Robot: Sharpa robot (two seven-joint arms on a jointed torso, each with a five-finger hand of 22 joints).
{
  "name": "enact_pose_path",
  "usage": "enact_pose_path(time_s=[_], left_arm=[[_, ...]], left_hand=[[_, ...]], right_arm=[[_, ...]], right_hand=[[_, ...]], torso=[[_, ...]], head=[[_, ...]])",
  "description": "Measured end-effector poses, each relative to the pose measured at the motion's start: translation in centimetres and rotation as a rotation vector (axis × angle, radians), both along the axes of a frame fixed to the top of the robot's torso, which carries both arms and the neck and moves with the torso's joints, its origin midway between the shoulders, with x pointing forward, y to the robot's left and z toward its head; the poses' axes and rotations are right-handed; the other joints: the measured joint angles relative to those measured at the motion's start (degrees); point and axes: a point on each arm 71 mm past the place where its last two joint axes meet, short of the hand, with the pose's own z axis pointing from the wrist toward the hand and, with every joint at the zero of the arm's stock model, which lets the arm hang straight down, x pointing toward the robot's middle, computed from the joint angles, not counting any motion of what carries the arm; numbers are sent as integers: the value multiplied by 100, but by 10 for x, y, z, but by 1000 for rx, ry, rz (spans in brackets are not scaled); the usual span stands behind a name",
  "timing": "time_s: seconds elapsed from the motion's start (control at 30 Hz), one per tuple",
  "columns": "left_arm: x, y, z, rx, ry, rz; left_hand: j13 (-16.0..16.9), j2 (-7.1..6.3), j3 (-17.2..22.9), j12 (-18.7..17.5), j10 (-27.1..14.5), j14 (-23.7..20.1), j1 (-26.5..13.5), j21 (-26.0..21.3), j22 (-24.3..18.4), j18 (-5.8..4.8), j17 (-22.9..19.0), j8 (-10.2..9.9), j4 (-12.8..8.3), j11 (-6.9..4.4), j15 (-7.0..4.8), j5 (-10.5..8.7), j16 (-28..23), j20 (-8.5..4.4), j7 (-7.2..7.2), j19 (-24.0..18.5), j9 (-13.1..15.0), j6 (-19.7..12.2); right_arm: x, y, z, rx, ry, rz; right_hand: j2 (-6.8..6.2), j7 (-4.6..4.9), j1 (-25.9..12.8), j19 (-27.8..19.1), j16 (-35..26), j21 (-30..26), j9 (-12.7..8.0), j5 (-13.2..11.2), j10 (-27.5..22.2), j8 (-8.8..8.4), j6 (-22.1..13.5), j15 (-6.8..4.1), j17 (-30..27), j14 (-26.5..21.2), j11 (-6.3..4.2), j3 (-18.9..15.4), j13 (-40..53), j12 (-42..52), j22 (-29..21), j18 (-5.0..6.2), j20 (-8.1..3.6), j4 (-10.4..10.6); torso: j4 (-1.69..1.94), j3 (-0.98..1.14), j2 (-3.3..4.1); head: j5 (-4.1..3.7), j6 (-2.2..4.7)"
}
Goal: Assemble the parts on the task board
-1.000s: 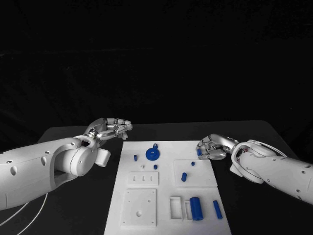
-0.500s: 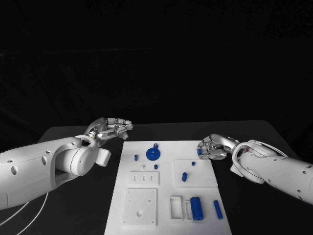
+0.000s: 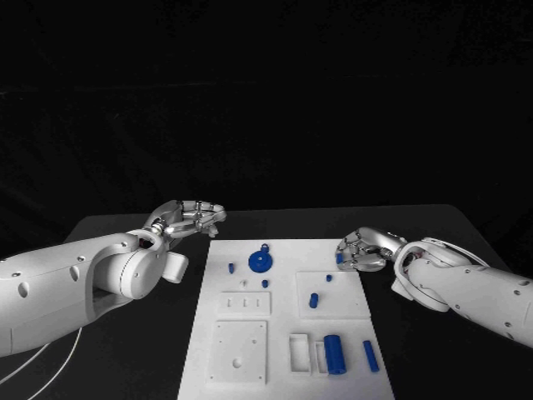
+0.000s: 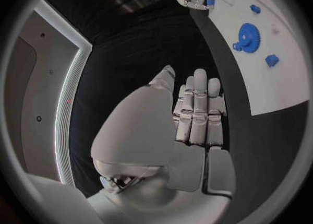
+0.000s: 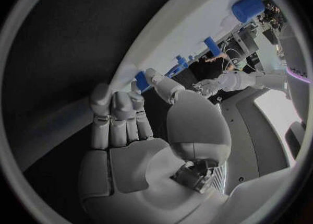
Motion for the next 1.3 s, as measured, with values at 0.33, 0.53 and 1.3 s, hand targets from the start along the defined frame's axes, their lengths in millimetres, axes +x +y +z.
enact_pose_path(time_s=[0.33,0.53,1.3], left_arm=[[-1,-1,0,2,1,-8],[-1,-3,0,18,1,-28],[-12,-47,-15,254,171,-219]], left_hand=[[9,0,0,3,71,0,0,23,-1,-1,-6,0,0,-10,0,0,0,-2,-13,-2,29,56],[135,95,0,231,492,-21,-95,65,-1,0,-15,122,0,-176,-21,0,27,-36,-140,-33,102,368],[1560,-29,-10,1934,1779,851,-1796,1049,-1,98,764,10,27,-841,-810,-246,1717,-422,-501,809,129,932]], right_arm=[[-1,4,2,10,-26,-10],[-3,12,12,6,-49,-10],[-25,125,69,-174,-199,86]], right_hand=[[-1,-62,1,19,-22,3,44,-53,30,48,63,-46,8,14,-30,202,-7,0,0,4,-3,75],[-1,-67,1,30,-22,3,46,-53,30,48,69,-46,16,15,-29,226,-6,0,0,5,-13,101],[-210,-99,37,132,-21,2,47,-81,92,89,101,-79,55,53,-90,579,-19,0,0,4,-74,327]], torso=[[1,0,1],[-10,-2,-8],[-71,-7,-171]], head=[[-2,-3],[3,34],[136,102]])
